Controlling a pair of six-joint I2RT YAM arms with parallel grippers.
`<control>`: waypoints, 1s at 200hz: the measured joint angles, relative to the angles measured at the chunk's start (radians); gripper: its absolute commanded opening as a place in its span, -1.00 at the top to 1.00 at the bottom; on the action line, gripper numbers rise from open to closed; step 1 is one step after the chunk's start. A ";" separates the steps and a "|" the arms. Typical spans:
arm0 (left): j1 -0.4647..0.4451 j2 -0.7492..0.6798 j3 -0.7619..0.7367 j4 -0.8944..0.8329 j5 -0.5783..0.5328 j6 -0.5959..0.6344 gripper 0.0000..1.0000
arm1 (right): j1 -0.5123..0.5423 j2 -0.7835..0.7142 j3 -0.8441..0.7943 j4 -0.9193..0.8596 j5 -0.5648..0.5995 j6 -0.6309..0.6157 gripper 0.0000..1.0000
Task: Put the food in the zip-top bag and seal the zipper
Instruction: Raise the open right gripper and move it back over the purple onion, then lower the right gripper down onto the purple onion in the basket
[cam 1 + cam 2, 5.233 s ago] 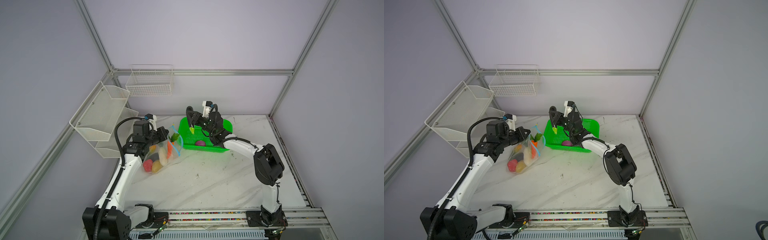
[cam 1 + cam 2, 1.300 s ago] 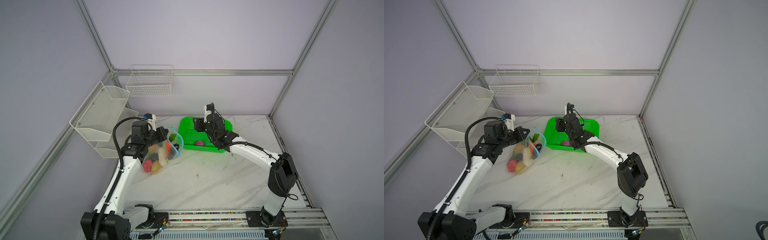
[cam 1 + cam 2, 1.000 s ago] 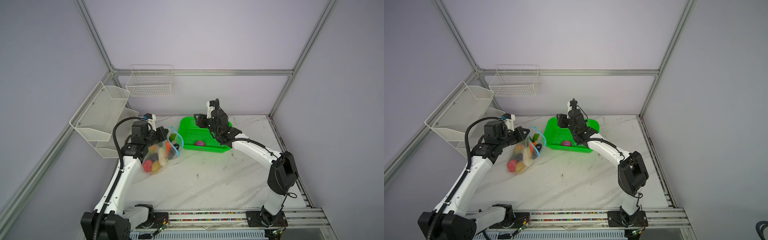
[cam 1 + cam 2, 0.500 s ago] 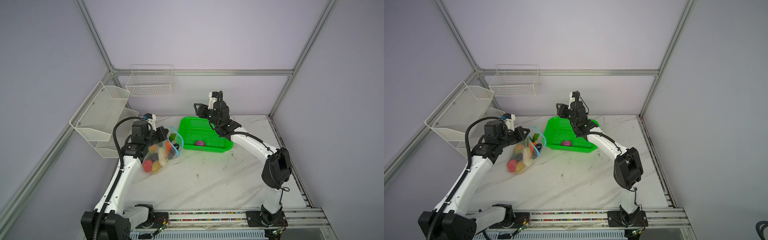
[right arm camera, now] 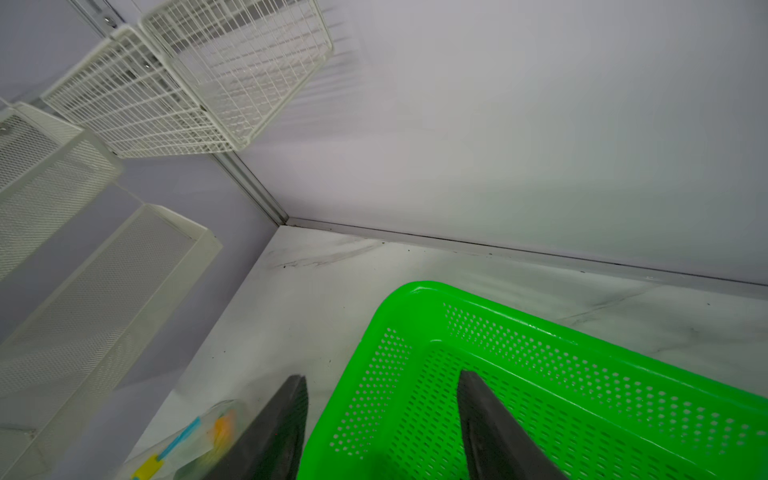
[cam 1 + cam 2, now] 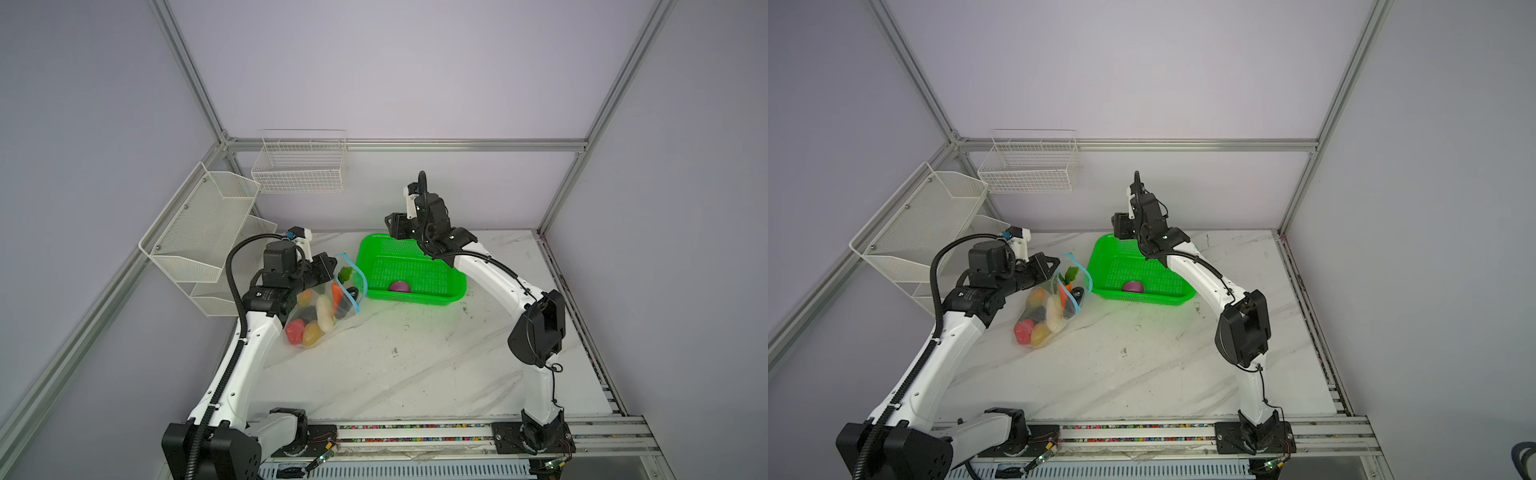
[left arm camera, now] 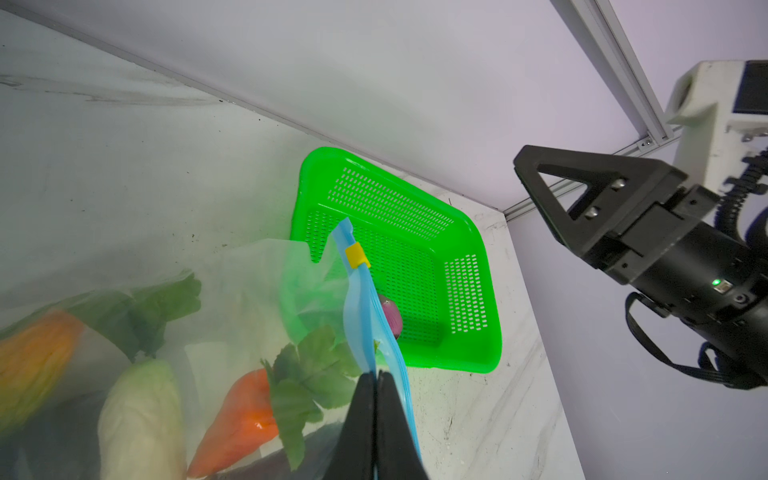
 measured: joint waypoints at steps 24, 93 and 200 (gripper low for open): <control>0.000 0.000 0.000 0.000 0.000 0.000 1.00 | -0.002 0.122 0.180 -0.182 0.005 -0.023 -0.23; 0.000 0.013 0.000 -0.005 0.000 0.004 1.00 | -0.024 0.252 0.245 -0.481 -0.027 -0.062 -0.28; 0.000 0.026 0.000 -0.019 0.007 0.004 1.00 | 0.003 0.256 0.094 -0.526 -0.115 -0.088 -0.61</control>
